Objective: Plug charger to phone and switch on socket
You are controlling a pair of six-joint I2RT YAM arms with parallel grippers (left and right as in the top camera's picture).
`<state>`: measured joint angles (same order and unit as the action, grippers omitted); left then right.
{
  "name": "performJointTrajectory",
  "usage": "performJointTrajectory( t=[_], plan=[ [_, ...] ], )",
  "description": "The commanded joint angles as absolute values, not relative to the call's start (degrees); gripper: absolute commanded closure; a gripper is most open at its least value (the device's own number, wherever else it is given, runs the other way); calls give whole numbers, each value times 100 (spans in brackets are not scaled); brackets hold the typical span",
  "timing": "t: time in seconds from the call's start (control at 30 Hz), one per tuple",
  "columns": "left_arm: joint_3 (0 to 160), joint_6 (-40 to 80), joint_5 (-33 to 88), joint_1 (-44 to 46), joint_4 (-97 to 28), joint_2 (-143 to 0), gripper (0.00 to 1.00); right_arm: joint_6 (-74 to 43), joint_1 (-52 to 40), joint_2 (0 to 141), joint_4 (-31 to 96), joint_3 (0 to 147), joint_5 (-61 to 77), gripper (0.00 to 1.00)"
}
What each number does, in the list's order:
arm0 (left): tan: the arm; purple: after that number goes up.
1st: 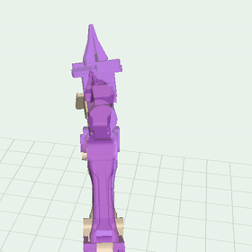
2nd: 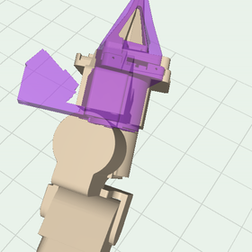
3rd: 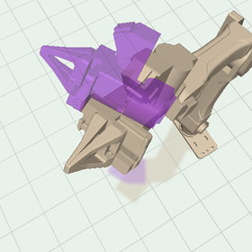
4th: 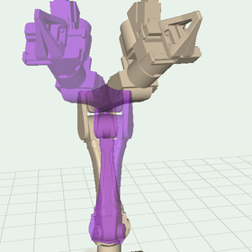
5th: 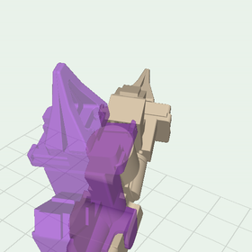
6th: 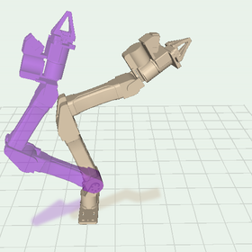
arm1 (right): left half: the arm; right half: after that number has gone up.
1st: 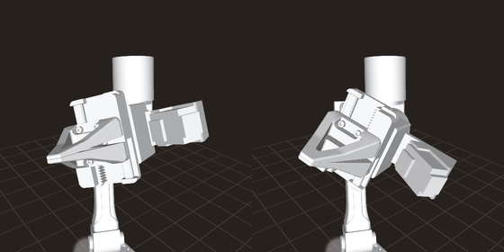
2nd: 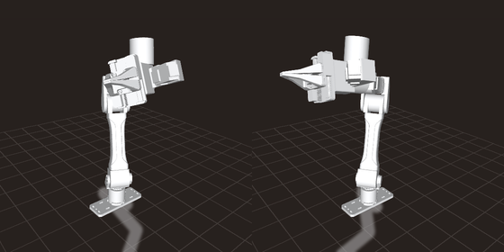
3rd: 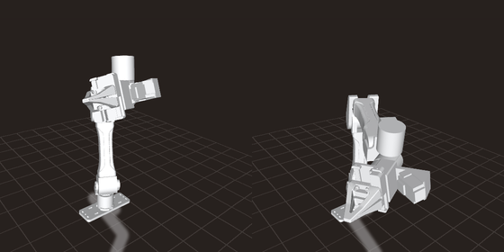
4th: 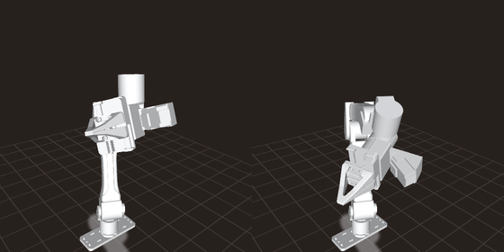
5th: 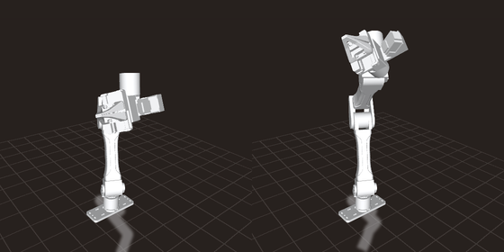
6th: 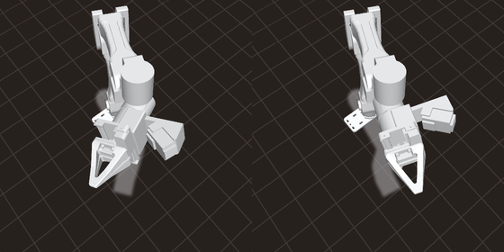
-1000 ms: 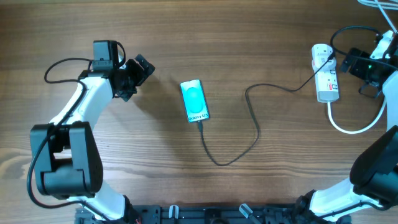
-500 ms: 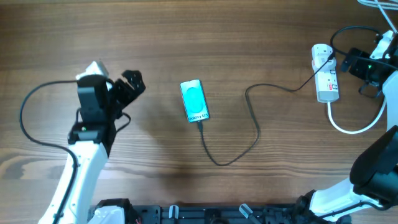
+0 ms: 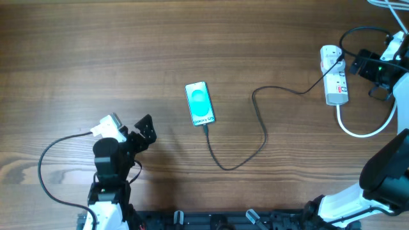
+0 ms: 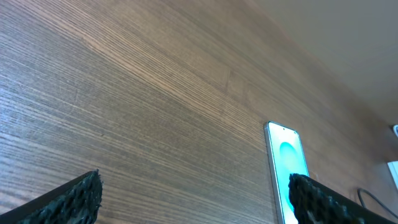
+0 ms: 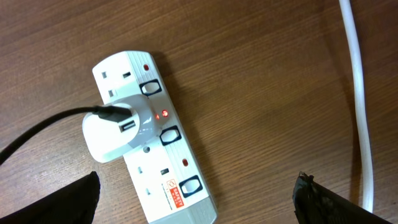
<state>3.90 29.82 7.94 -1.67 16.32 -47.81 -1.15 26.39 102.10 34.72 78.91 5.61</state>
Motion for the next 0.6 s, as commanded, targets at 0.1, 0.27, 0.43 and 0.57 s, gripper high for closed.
performJointTrajectory(
  t=[0.1, 0.27, 0.43, 0.57],
  plan=[
    [32, 2869, 624, -178, 884, -3562, 0, -3, 2622, 10267, 3474, 7915, 650, 0],
    [32, 2311, 436, -165, -427, -1669, 0, -1, 2622, 10267, 3474, 7918, 650, 0],
    [32, 1203, 336, -167, -438, -727, 0, -3, 2622, 10265, 3474, 7918, 650, 0],
    [32, 757, 287, -154, -447, -174, 0, -3, 2622, 10267, 3474, 7918, 650, 0]
  ],
)
